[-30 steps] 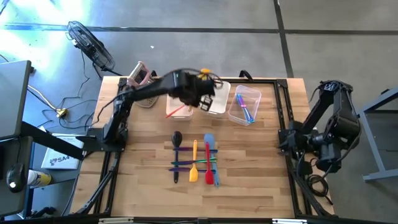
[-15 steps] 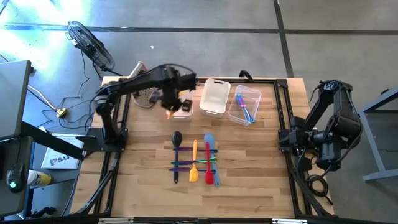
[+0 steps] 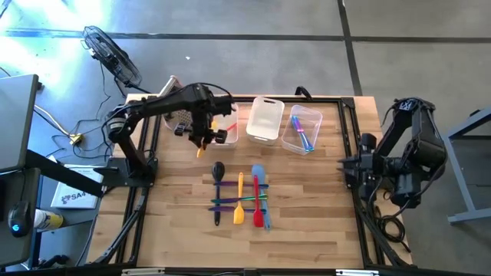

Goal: Pick & Place Kitchen Items
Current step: Put the yellow spatula into the left white bin

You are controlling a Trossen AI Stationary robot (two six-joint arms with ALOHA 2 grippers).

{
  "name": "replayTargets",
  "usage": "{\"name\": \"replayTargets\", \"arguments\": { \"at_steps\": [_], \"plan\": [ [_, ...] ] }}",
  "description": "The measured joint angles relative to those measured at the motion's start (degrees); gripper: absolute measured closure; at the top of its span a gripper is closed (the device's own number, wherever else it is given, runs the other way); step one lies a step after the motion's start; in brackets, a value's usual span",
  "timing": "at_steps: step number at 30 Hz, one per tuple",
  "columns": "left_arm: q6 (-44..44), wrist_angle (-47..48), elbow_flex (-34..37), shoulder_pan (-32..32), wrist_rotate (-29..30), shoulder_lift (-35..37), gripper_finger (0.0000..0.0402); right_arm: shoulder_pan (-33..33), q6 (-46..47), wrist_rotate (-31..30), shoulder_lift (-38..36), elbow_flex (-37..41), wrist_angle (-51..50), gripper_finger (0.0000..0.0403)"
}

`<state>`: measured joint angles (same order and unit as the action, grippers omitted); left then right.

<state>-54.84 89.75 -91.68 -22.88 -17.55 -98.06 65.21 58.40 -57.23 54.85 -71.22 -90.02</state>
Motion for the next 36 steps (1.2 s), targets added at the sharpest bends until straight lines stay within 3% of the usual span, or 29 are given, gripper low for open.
{"name": "replayTargets", "arguments": {
  "at_steps": [5,12,24,36],
  "plan": [
    [2.75,-0.72,-0.02,-3.0,0.22,0.02,0.0357,-2.21,-0.2,0.55,0.0,0.02,-0.02,0.0309],
    [5.64,-9.36,-0.15,-4.95,-0.44,-1.7,0.0357,-4.59,-2.07,0.17,-0.19,0.04,-0.01,0.0309],
    [12.14,-10.02,-0.09,-7.13,-3.02,-9.27,0.0357,-9.15,-6.24,0.15,-1.16,0.04,-0.02,0.0309],
    [12.6,-12.84,-0.46,-10.18,-3.19,-10.21,0.0321,-12.22,-9.97,0.2,-2.75,0.04,-0.02,0.0309]
  ]
}}
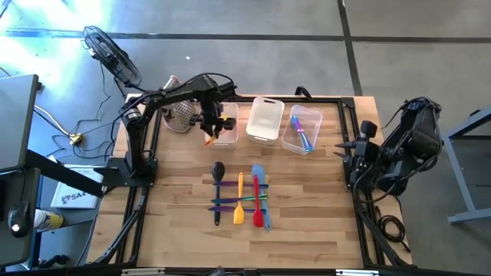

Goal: Pick & Place Kitchen Items
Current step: Put the yellow spatula into the left white bin, then put the red spatula into the left white bin

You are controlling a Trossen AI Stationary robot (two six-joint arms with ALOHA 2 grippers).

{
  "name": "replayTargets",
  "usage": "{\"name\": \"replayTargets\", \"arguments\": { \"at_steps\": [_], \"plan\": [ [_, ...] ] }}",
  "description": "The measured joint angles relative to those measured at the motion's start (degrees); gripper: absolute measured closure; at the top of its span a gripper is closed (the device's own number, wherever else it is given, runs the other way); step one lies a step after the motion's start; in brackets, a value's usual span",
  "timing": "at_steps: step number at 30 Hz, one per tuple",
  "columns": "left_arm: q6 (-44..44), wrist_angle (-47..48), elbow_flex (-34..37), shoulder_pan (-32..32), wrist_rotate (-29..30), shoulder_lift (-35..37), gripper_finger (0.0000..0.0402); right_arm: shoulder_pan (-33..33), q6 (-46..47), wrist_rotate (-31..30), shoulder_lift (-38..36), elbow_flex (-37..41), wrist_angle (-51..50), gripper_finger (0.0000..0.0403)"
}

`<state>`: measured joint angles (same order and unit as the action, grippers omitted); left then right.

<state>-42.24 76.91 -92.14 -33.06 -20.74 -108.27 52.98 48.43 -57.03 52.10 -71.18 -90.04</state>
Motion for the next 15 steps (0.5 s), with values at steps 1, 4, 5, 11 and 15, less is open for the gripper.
{"name": "replayTargets", "arguments": {
  "at_steps": [1,4,5,11,15],
  "plan": [
    [0.0,-0.89,0.0,0.02,0.72,0.0,0.032,-0.2,-0.25,0.05,-0.2,0.0,0.0,0.0309],
    [0.0,-1.78,0.0,0.07,4.25,0.0,0.0318,-0.51,-0.27,0.09,-0.62,0.17,0.08,0.0309],
    [0.01,-2.1,0.0,0.07,4.89,0.0,0.0318,-0.56,-0.27,0.11,-0.82,0.62,0.07,0.0309],
    [3.82,-2.38,-0.02,0.05,4.09,0.0,0.0317,-0.54,4.19,0.15,-3.5,5.24,0.81,0.0309],
    [6.88,-1.87,-0.07,-0.66,-3.6,0.45,0.0316,-0.54,5.36,0.18,-5.91,8.81,3.69,0.0309]
  ]
}}
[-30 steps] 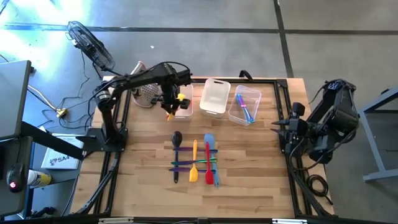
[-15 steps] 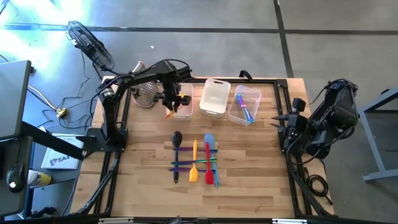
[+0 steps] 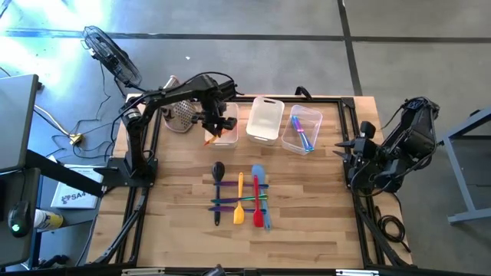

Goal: Pick & Place Kitchen Items
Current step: Put the red spatula into the left white bin

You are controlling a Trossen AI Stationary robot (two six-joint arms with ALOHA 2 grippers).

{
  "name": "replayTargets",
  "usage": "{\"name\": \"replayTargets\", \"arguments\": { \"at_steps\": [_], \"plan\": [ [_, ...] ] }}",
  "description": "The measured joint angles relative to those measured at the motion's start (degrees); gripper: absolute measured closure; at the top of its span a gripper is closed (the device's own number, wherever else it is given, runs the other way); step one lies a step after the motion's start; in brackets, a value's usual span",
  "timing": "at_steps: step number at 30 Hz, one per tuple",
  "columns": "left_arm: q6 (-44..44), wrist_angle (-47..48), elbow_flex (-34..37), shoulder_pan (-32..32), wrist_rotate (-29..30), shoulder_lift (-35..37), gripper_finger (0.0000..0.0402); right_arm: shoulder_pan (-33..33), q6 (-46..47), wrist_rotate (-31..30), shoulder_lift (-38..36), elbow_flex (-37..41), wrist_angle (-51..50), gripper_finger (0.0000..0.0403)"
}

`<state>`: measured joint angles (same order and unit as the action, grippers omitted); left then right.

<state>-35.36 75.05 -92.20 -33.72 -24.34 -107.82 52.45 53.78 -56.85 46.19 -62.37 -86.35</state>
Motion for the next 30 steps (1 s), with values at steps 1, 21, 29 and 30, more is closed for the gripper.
{"name": "replayTargets", "arguments": {
  "at_steps": [1,21,29,30],
  "plan": [
    [-0.02,0.0,-0.01,-0.1,-2.12,0.48,0.0316,0.02,-0.09,-0.03,-0.45,0.58,1.04,0.0309],
    [-3.89,-0.6,-34.89,23.75,21.96,2.87,0.0316,-0.92,-24.94,6.84,-1.68,1.27,22.16,0.0309],
    [-5.15,-3.11,-36.6,41.84,36.62,2.81,0.0316,-4.16,-31.39,15.68,-1.41,1.27,26.94,0.0309],
    [-5.71,-3.9,-36.25,43.78,37.73,2.79,0.0316,-4.58,-31.62,17.09,-1.27,1.27,27.42,0.0309]
  ]
}}
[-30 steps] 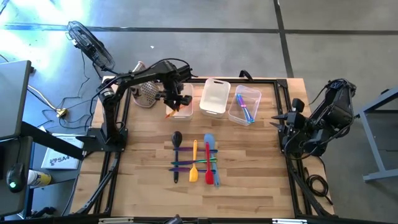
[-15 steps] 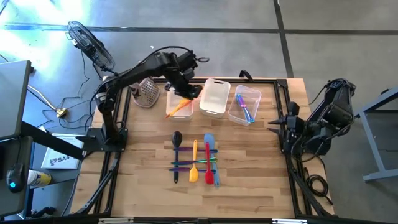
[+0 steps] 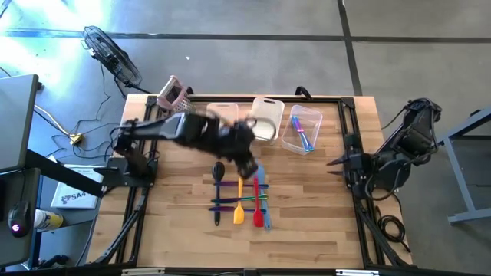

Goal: Pick & Place Kitchen Items
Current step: Put the red spatula into the left white bin

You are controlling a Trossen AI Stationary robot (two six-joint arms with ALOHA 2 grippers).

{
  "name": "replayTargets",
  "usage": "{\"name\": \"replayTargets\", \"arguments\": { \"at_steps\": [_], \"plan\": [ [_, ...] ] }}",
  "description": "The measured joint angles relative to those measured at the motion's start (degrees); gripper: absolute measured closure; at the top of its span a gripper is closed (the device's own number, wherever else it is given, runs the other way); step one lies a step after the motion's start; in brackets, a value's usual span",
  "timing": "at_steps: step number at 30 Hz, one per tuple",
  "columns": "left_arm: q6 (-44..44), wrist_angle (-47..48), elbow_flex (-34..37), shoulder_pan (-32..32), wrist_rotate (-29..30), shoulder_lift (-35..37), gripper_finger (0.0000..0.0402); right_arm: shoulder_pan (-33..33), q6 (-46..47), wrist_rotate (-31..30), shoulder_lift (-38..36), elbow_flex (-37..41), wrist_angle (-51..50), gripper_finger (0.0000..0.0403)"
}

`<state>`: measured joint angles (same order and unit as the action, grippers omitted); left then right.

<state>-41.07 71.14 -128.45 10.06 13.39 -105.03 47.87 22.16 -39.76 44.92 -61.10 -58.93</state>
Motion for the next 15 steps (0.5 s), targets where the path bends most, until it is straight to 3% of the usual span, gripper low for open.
{"name": "replayTargets", "arguments": {
  "at_steps": [7,15],
  "plan": [
    [-14.52,-4.52,3.5,10.01,3.2,-1.14,0.0316,-1.95,0.06,11.58,1.12,0.0,0.94,0.0309],
    [-33.15,-6.14,4.34,15.88,2.54,-5.17,0.0316,-6.27,2.22,22.17,7.14,-0.02,2.27,0.0309]
  ]
}}
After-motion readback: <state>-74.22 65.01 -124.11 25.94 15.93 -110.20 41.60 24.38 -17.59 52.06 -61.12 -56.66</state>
